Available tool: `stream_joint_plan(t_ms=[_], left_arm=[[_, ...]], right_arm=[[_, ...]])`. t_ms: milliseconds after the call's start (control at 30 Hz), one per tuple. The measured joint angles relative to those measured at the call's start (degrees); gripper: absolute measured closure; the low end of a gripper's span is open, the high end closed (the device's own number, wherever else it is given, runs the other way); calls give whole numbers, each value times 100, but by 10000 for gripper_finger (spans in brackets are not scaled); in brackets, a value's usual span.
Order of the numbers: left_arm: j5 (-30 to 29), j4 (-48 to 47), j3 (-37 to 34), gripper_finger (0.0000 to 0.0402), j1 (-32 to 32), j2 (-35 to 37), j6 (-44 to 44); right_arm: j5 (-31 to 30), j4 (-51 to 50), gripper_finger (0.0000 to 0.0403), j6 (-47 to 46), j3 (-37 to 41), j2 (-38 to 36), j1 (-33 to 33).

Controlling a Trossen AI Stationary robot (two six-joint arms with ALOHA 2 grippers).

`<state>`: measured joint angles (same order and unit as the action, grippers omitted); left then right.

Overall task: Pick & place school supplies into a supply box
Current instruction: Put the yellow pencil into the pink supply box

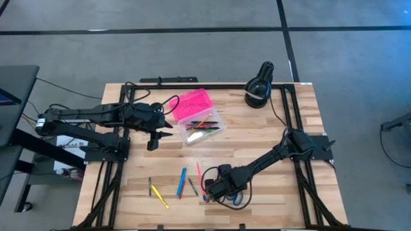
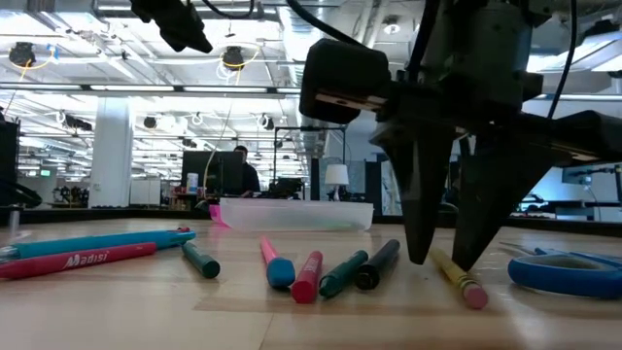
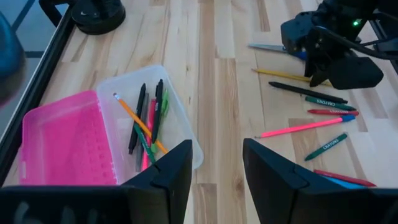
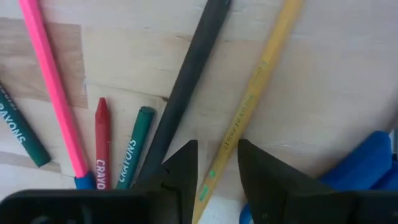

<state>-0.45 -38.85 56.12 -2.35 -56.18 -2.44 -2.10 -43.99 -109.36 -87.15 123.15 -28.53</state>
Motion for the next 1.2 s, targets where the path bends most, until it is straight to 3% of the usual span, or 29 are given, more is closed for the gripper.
stream_joint_plan(t_ms=[433,1200], left_arm=[[-2,9,0,264,0,0,2],[-2,9,0,264,2,0,11]], right_arm=[[181,-307,394,192,0,15,0],[69,-420,400,182,-67,31,2]])
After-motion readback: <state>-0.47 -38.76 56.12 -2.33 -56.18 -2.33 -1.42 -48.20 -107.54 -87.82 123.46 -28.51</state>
